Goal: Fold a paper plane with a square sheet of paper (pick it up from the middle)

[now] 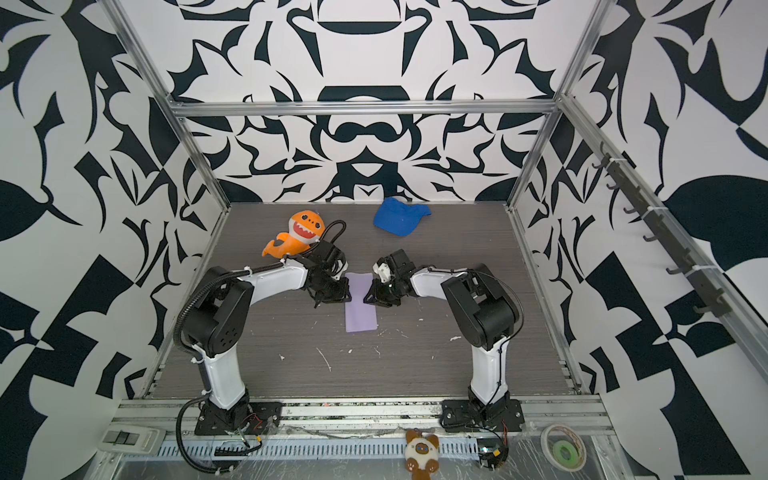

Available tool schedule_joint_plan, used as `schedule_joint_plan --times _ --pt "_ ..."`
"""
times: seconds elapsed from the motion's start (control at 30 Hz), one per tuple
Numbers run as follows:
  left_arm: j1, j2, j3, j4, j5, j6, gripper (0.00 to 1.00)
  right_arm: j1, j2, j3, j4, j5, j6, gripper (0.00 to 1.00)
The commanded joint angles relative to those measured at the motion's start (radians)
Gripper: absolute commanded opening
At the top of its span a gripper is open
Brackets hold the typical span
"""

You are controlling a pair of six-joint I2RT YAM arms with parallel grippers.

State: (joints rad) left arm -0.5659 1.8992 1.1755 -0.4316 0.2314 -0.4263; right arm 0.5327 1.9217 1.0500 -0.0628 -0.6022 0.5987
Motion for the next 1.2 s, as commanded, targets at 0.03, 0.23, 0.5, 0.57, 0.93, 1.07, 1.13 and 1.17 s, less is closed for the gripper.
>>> schedule_joint_plan --times 0.03,0.23,0.5,0.57,0.93,1.07,1.13,1.17 --pt "-0.002 0.059 -0.038 -0.106 -0.065 -0.009 0.27 0.004 0.01 0.017 -0.051 0.025 -0.02 0.25" --pt "-0.002 -0.05 -0.052 -0.033 0.029 -0.161 0.41 0.006 0.023 0.016 -0.055 0.027 -0.011 0.24" --pt "-0.04 -0.098 -0.099 -0.002 0.049 -0.319 0.46 0.009 0.024 0.02 -0.055 0.029 -0.006 0.24" --pt "-0.049 -0.09 -0.091 -0.011 0.032 -0.324 0.45 0.009 0.025 0.022 -0.055 0.03 -0.005 0.24" --pt "-0.049 -0.037 -0.068 -0.083 -0.036 -0.313 0.26 0.009 -0.011 0.035 -0.034 -0.002 0.0 0.25" --pt "-0.049 -0.032 -0.067 -0.085 -0.044 -0.311 0.26 0.01 -0.02 0.046 -0.031 -0.014 -0.004 0.25" --pt "-0.049 -0.029 -0.067 -0.086 -0.044 -0.308 0.25 0.009 -0.02 0.048 -0.03 -0.019 -0.005 0.25" --pt "-0.051 -0.026 -0.062 -0.092 -0.046 -0.305 0.25 0.009 -0.022 0.047 -0.028 -0.022 -0.006 0.25"
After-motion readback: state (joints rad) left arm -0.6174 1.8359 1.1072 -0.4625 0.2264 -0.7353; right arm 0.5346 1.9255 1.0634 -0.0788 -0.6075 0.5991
